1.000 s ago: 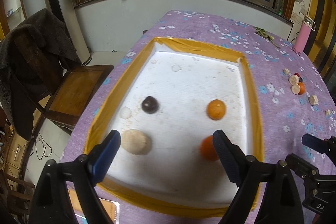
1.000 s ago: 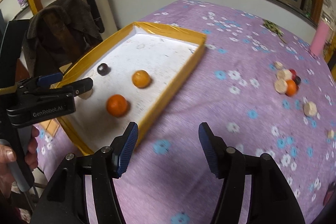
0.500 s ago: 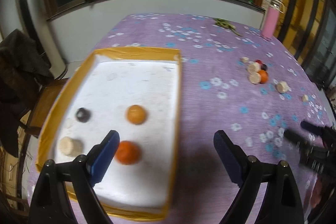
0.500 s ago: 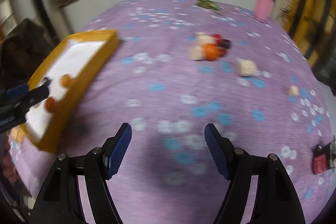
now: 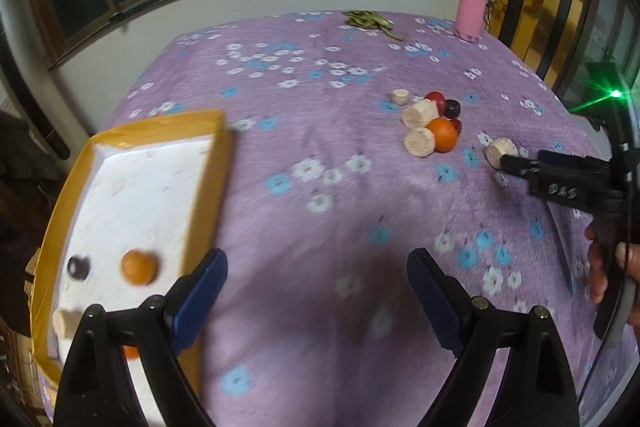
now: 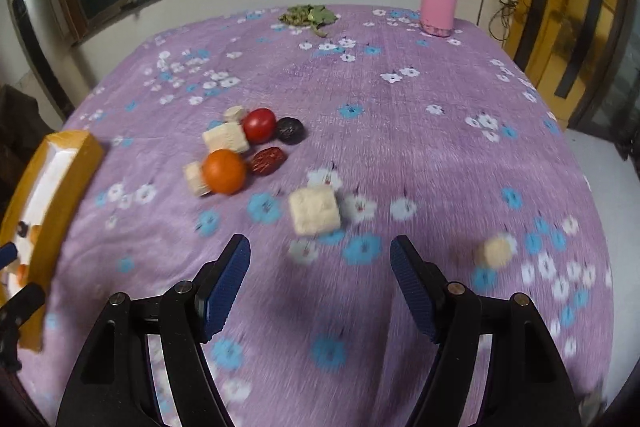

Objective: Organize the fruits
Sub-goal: 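Grasp the beige cube with the right tool while the left tool grasps a beige cake piece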

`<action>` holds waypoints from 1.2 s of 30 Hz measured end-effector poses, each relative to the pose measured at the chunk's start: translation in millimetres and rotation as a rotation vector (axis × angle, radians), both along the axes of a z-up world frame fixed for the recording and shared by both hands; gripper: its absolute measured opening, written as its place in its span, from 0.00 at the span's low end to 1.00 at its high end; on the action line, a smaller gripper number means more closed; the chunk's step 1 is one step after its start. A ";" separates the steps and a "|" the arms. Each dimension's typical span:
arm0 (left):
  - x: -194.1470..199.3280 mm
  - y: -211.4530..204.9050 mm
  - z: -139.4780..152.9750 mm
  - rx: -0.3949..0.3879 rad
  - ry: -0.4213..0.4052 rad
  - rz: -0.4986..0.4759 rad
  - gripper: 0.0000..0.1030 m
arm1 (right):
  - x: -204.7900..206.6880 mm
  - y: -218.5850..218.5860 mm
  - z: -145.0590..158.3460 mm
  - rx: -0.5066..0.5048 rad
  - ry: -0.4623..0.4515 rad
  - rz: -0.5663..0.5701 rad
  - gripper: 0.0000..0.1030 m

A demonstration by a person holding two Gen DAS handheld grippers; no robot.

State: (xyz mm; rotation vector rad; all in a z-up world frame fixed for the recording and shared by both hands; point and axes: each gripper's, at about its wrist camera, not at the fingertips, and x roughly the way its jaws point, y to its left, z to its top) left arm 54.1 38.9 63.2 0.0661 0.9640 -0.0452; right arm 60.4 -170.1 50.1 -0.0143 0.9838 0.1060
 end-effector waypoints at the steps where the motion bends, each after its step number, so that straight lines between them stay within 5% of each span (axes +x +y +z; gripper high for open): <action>1: 6.5 -5.0 -1.3 -0.002 0.006 -0.008 0.90 | 6.5 -1.2 -6.0 0.004 0.015 0.006 0.68; 5: 38.3 -25.3 -8.6 -0.030 0.030 -0.049 0.90 | 17.4 -5.2 -19.7 0.055 0.062 0.035 0.28; 14: 98.4 -70.1 -32.4 -0.061 0.047 -0.253 0.85 | -6.4 -24.2 -11.4 0.125 0.040 0.026 0.28; 19: 113.3 -82.8 -42.9 -0.056 0.045 -0.323 0.55 | -13.3 -34.7 -11.7 0.185 0.054 0.007 0.28; 21: 112.9 -85.7 -45.4 -0.052 0.037 -0.333 0.35 | -16.5 -36.1 -10.5 0.186 0.049 0.002 0.28; 27: 98.1 -71.4 -39.4 -0.131 0.066 -0.311 0.34 | -28.3 -35.9 -1.9 0.178 0.021 -0.017 0.27; 36: 26.5 -40.1 -27.3 -0.182 0.080 -0.275 0.34 | -61.3 -25.4 1.6 0.107 -0.009 -0.004 0.27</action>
